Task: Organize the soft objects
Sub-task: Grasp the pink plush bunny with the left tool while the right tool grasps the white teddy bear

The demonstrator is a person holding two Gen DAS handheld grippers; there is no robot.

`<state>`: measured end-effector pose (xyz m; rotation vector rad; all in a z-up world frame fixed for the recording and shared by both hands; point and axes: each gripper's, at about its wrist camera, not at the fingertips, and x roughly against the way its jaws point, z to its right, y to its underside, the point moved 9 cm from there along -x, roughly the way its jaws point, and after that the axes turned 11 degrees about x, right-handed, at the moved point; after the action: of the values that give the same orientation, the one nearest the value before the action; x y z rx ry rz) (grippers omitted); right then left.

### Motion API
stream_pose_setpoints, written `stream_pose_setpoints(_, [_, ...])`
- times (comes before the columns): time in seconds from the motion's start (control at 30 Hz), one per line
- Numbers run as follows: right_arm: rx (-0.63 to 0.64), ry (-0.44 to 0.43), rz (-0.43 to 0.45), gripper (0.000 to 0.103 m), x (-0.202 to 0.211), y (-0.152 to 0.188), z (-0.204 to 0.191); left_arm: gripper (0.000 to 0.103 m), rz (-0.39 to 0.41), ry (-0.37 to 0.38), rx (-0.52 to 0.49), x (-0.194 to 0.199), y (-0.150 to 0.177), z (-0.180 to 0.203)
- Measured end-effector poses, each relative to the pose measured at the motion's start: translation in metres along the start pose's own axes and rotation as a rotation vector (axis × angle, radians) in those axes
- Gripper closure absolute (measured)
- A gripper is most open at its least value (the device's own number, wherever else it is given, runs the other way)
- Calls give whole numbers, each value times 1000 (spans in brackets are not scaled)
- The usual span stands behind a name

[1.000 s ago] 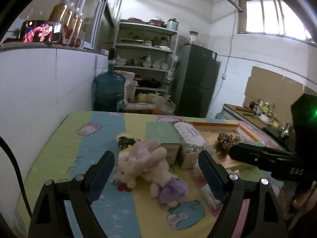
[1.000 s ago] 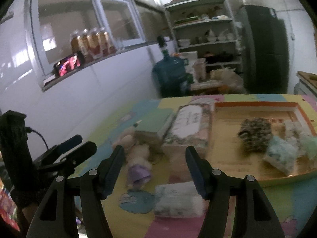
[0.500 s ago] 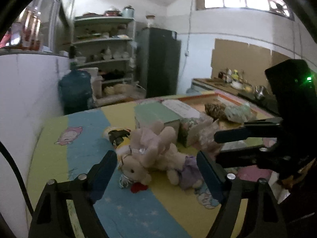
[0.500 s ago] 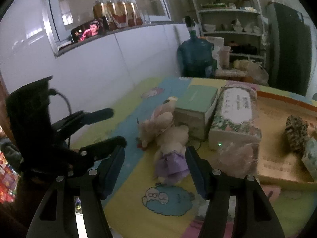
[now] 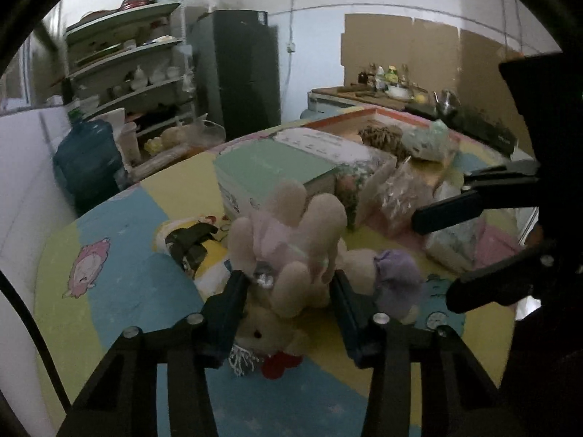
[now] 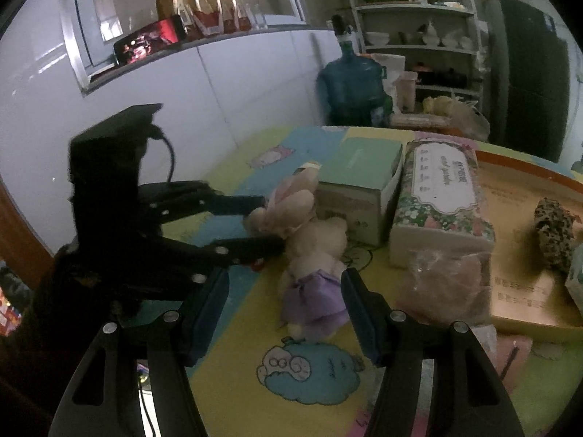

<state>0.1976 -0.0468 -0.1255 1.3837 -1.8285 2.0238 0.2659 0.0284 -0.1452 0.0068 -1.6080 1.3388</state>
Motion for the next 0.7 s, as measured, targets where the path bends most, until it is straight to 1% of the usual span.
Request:
stream_pose_setpoints(0.1, [1,4,-11,37,-5,1,2,55,-5,25,4,-4,-1,-2])
stream_pose_setpoints(0.27, [4,27,-38,37,-20,1,9,55,-6,31,0,-7,-2,-5])
stream_pose_setpoints(0.33, [6,43,-52,37,-25,1,13,59,-5,31,5,-6,-1,-5])
stream_pose_setpoints(0.37, [7,55,-65,37,-28,2,15,67,3,28,17,-5,-2,-7])
stream_pose_setpoints(0.47, [8,70,-99,37,-40,6,19,74,27,54,66,1,-7,-15])
stream_pose_setpoints(0.57, [5,52,-126,37,-50,11,19,75,55,58,128,7,-9,-24])
stream_pose_setpoints(0.6, [6,52,-132,37,-53,13,19,75,63,48,144,8,-9,-26])
stream_pose_setpoints(0.63, [10,61,-137,38,-55,13,20,75,70,33,150,10,-8,-26])
stream_pose_setpoints(0.67, [16,71,-139,41,-56,14,21,75,76,20,154,12,-8,-27])
stream_pose_setpoints(0.7, [20,77,-144,47,-58,15,21,75,83,6,159,14,-8,-27])
